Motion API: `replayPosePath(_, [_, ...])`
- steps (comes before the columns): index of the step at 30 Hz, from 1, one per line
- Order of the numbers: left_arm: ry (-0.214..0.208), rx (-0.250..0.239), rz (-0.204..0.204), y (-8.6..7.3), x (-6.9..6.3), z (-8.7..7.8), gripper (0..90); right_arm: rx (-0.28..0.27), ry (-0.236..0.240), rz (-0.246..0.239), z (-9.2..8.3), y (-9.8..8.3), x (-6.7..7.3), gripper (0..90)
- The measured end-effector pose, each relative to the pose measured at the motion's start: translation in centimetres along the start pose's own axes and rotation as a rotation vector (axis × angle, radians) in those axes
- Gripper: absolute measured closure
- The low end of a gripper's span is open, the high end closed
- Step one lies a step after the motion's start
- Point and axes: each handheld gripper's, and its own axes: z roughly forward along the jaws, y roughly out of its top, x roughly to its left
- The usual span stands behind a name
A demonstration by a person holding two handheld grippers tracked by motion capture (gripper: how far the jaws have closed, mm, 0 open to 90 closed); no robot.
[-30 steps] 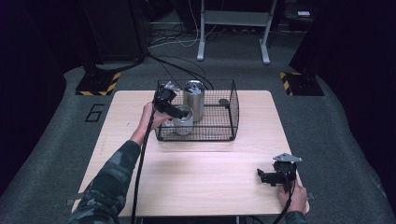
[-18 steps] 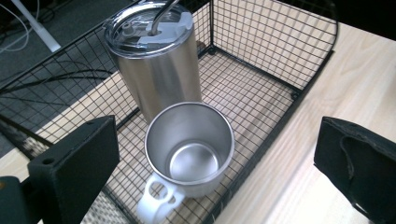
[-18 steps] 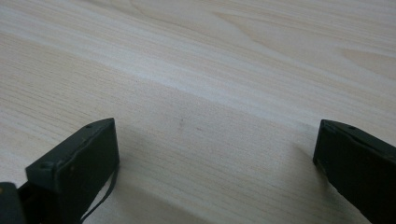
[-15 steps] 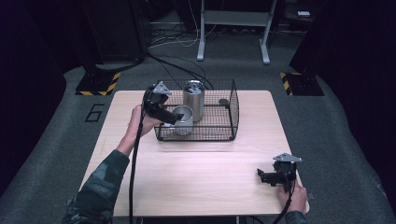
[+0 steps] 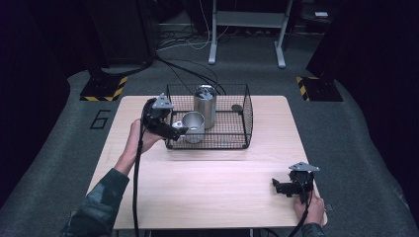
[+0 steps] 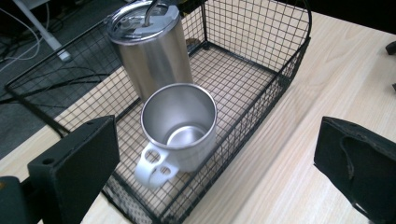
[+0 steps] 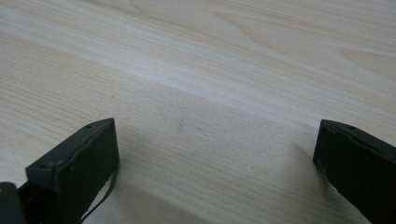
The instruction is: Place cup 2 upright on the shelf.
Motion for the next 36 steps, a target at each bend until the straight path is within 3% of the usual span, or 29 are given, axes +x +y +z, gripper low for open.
replayPosePath(6, [0.024,-0.004,-0.003,-1.8,-0.6,-1.2,0.2,0.0,0.0,0.0,0.0,0.0,0.0,0.0])
replayPosePath(19, [0.101,0.03,-0.051,-7.9,-1.8,-3.3,0.2,0.0,0.0,0.0,0.0,0.0,0.0,0.0])
replayPosePath(20, [0.112,0.037,-0.08,-9.1,-1.8,-3.5,0.2,0.0,0.0,0.0,0.0,0.0,0.0,0.0])
replayPosePath(26, [0.158,0.068,-0.124,-12.9,-1.4,-3.7,0.2,0.0,0.0,0.0,0.0,0.0,0.0,0.0])
replayPosePath(36, [0.238,0.168,-0.22,-19.2,-0.3,-2.2,0.1,0.0,0.0,0.0,0.0,0.0,0.0,0.0])
